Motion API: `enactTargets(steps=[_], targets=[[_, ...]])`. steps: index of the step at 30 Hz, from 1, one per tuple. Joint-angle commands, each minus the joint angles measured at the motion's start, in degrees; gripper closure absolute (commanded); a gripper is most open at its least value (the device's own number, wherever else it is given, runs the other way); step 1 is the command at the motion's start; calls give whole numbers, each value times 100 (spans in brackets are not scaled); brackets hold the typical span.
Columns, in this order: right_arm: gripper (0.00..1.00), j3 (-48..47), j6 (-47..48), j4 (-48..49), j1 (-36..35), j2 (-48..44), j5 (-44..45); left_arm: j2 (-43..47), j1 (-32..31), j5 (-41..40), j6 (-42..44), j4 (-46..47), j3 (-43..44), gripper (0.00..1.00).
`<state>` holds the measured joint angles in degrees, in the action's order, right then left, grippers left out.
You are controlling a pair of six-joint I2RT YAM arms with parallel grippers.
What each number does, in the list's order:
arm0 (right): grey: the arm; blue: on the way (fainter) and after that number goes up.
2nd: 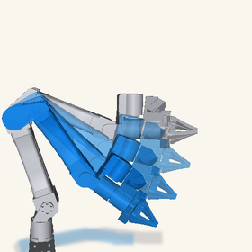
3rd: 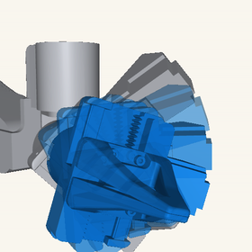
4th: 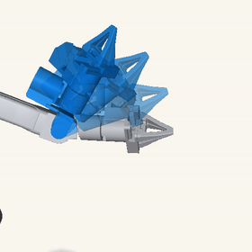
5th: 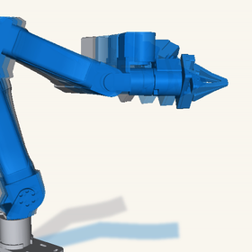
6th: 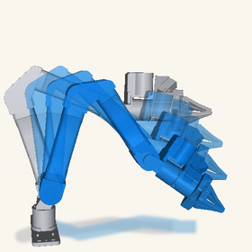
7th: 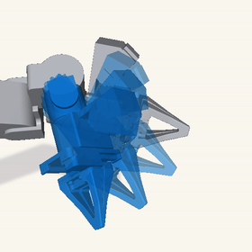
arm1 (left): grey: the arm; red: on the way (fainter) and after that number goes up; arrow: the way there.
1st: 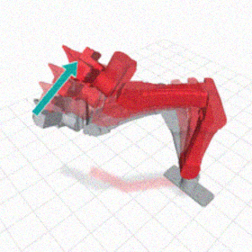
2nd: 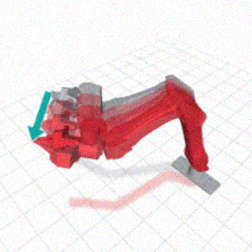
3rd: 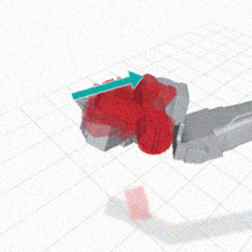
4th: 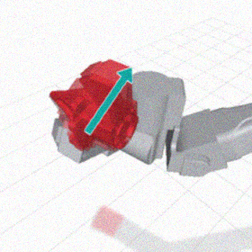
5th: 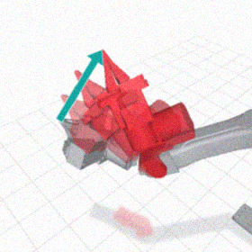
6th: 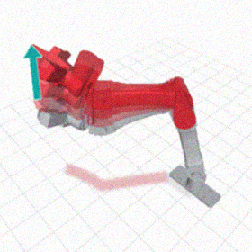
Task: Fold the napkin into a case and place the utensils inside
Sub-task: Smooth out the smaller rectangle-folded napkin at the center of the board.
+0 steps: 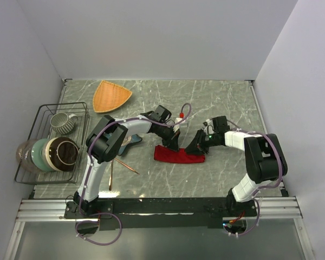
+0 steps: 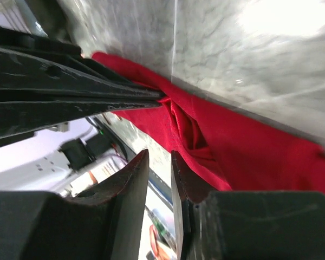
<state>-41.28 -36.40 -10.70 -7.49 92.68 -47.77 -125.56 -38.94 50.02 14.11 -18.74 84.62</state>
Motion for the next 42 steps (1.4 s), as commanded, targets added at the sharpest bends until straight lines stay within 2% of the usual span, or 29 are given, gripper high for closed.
enactTargets(steps=[1,7,10,11,12,16,20,21,23,24,27,31,35,37,38,40,41,42], targets=[[70,-346,124,-63,-384,65,30,-461,53,-766,162,-253,-86,99],[76,-311,169,-240,-306,539,690,-487,132,-635,110,-349,-25,98],[79,-284,46,-169,-175,837,699,-226,385,-48,-170,-262,-77,85],[80,-311,80,-204,-148,909,742,-102,474,120,-328,104,-242,80],[80,-363,133,-265,-139,988,777,30,562,244,-513,273,-305,69],[81,-443,213,-363,-148,1243,936,723,835,824,-1644,792,-411,58],[82,-469,230,-398,-139,1287,1041,1270,835,1281,-2446,1424,-971,59],[82,-478,256,-433,-139,1296,1068,1297,835,1526,-2866,1548,-1069,63],[82,-478,265,-442,-139,1287,1094,1227,818,1703,-3159,1707,-1245,68],[82,-495,309,-468,-139,1279,1120,1174,800,1739,-3273,1716,-1290,75],[82,-557,353,-521,-148,1287,1164,902,783,1766,-3396,1812,-1395,80],[82,-610,493,-591,-139,1305,1243,200,800,1766,-3397,1611,-1273,83],[82,-610,590,-618,-139,1261,1331,-118,791,1292,-3240,1243,-1089,85],[82,-601,669,-626,-139,1226,1393,-92,791,1142,-2898,829,-861,78],[82,-592,748,-618,-148,1217,1419,-13,791,1089,-2548,602,-781,70],[82,-592,801,-609,-148,1217,1446,320,782,1037,-2099,373,-545,61],[82,-583,854,-591,-157,1217,1463,417,782,958,-1557,189,-447,52],[83,-583,872,-574,-157,1226,1463,505,774,940,-1186,-179,-342,50]])
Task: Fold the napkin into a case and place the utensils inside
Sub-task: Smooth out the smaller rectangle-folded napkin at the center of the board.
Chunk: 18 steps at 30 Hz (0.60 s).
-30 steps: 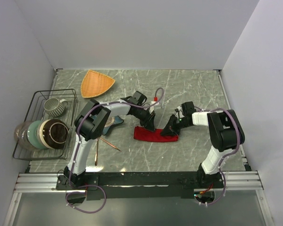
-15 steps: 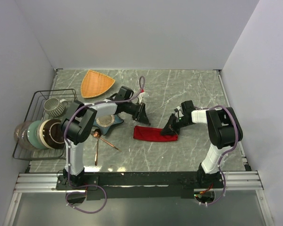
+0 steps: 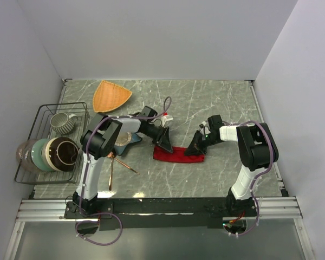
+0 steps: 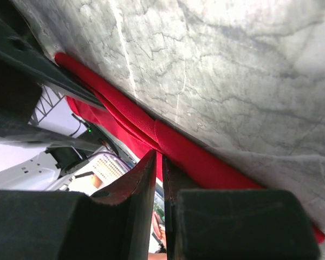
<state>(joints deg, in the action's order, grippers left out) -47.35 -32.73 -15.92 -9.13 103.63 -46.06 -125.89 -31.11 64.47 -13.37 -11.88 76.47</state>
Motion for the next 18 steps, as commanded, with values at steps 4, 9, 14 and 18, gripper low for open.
enactTargets(steps=[4,9,14,18], targets=[[86,15,566,-25,-28,131,1258,381,-35,-830,2820,-1939,1324,44],[86,-2,592,-51,-63,113,1258,21,-342,-1505,4086,-2608,1942,37],[85,-11,610,-60,-63,113,1258,-313,-597,-1701,4702,-3004,2258,34],[85,-37,628,-78,-54,148,1240,-673,-659,-1718,4729,-3215,2557,35]])
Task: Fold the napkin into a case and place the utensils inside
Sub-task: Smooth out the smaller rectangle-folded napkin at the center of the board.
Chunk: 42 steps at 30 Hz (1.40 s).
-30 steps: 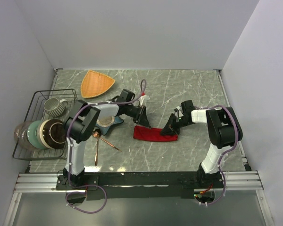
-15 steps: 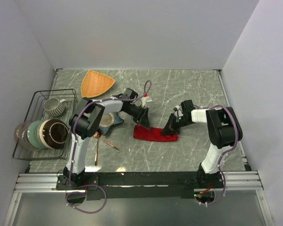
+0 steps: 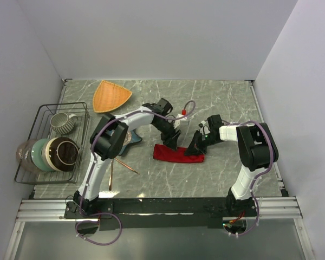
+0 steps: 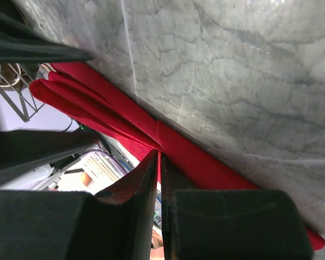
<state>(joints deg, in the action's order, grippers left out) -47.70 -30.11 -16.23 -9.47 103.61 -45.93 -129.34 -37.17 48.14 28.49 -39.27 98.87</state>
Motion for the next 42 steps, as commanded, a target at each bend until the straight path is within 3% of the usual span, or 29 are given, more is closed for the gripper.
enactTargets(steps=[1,11,16,19,22,23,32,42], targets=[[85,-2,374,-47,-28,150,1227,-372,-62,-68,517,-477,387,35],[84,-2,356,-56,-37,141,1236,-645,-256,213,824,-916,555,60],[84,-11,348,-38,-37,133,1218,-654,-265,222,763,-829,431,66],[84,-28,356,-38,-28,115,1192,-698,-265,213,684,-802,440,78],[82,-229,470,-169,-28,19,1017,-681,-265,231,579,-741,370,97],[81,-309,497,-327,-28,-121,929,-663,-256,214,518,-636,335,99],[69,-451,348,-987,780,-1194,-179,-382,-221,82,184,-134,-78,99],[71,481,4,-592,1141,-369,110,-276,-195,-138,-80,165,-272,99]])
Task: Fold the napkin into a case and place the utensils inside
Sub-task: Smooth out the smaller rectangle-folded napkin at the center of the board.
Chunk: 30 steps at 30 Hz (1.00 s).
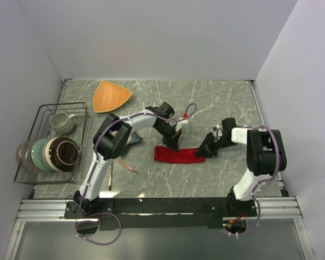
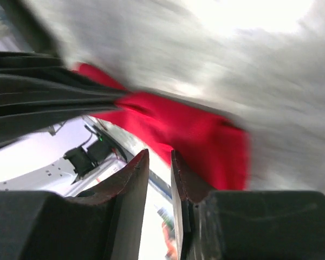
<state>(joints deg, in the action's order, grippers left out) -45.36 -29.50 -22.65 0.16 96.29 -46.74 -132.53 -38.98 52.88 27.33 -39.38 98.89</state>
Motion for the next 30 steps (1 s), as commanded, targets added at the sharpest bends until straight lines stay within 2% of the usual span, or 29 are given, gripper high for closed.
enactTargets(steps=[1,6,10,14,15,19,23,27,30], targets=[[71,230,-21,-19,220,477,261,60,-4,-647,-8,193,-291,99],[71,-199,171,-160,282,988,263,297,5,-832,-219,447,-449,99],[62,-745,698,-589,221,577,-334,824,5,-955,-272,904,-827,99],[53,-1412,2068,-1477,212,57,-266,1421,-31,-1200,-167,1572,-1397,99],[50,-1753,2697,-1687,221,22,-196,1492,-31,-1219,-106,1791,-1486,99],[40,-2607,3993,-2583,230,152,24,1818,-74,-1307,263,2187,-1820,99],[30,-3259,5337,-2982,107,364,366,2064,-101,-1324,474,2513,-2171,99],[22,-3365,5954,-3060,-155,548,324,2363,-127,-1315,711,3005,-2576,99],[20,-3435,6105,-2956,-394,575,262,2521,-154,-1289,887,3147,-2752,99]])
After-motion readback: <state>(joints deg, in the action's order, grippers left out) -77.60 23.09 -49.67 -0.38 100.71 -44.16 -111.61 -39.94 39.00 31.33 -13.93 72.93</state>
